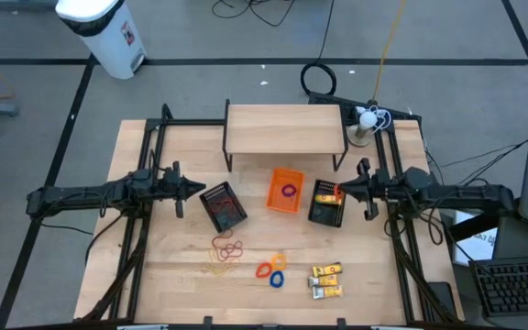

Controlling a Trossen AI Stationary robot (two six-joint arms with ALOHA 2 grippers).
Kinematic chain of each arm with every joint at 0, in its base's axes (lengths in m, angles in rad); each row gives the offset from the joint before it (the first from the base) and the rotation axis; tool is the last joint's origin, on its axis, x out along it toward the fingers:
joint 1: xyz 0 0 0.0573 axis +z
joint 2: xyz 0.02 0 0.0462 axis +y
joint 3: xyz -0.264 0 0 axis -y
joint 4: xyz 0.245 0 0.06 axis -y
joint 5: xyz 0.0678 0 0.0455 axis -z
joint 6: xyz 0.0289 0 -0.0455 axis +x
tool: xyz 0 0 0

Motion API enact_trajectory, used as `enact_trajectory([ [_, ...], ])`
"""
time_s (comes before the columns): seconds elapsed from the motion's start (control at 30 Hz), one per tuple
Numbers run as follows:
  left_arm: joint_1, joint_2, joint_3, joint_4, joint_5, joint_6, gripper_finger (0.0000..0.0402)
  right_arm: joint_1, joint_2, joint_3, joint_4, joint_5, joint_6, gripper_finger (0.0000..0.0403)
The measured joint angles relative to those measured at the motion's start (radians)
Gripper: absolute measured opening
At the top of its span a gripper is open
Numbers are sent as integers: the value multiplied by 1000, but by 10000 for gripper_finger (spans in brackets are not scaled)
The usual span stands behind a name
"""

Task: Pick & Place Office Desk Supplies
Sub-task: Put the orange spring keychain into the orange bin

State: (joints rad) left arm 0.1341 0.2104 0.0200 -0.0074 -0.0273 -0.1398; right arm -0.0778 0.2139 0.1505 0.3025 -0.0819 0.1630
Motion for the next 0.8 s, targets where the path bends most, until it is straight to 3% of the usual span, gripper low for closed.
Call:
enact_trajectory([
  [0.43,0,0,0,0,0,3,10,-9,-60,-95,22,0,15,0],
  [0.8,0,0,0,2,-1,23,10,-5,-1,-41,-24,9,-7,0],
])
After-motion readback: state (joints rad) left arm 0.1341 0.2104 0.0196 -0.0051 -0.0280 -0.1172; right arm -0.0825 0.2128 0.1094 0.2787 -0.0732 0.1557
